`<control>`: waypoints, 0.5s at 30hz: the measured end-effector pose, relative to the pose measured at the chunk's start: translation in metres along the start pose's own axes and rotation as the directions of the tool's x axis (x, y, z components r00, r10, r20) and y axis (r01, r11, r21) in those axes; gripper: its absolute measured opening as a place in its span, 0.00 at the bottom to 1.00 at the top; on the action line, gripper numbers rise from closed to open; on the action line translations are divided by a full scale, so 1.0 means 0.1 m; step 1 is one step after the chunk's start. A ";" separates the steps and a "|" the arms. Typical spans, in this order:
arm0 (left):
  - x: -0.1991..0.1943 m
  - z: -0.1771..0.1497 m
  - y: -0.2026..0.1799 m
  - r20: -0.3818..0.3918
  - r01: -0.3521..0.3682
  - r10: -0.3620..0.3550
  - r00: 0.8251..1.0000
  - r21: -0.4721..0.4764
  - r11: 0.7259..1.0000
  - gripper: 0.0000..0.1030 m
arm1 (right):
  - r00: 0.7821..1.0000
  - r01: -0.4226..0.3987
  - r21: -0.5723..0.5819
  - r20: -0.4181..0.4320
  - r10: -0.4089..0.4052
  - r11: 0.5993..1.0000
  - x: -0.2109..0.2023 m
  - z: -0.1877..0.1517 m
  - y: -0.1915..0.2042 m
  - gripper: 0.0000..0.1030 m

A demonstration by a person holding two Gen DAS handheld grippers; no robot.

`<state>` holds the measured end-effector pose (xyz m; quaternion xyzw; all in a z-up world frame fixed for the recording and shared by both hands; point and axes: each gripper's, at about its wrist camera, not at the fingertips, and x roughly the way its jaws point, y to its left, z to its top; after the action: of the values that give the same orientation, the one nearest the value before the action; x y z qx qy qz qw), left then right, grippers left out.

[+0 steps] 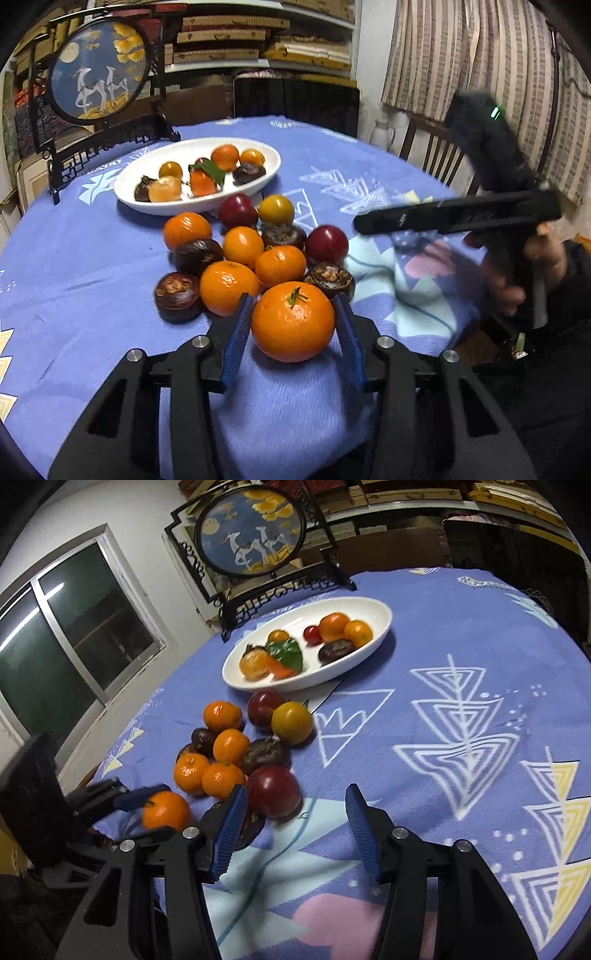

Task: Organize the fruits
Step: 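Grasp a tangerine with the left tool while the right tool grasps a red tomato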

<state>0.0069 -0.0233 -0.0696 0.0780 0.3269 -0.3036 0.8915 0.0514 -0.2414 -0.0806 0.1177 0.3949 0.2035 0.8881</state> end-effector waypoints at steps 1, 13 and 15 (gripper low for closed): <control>-0.05 0.00 0.02 0.009 -0.001 0.001 1.000 -0.007 1.000 0.43 | 1.000 -0.006 -0.011 -0.007 0.005 1.000 0.04 0.00 0.04 0.54; -0.11 -0.04 0.30 0.001 -0.034 0.035 0.999 -0.090 0.995 0.43 | 0.997 -0.041 0.050 -0.064 0.044 0.998 0.39 0.07 0.06 0.37; -0.13 -0.03 0.33 0.005 -0.039 0.039 0.999 -0.096 0.995 0.43 | 0.997 -0.045 0.056 -0.054 0.048 0.997 0.35 0.07 0.04 0.37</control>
<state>0.0171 0.0108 -0.0651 0.0403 0.3366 -0.2703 0.9011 0.0768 -0.2222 -0.0968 0.1453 0.4220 0.2166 0.8683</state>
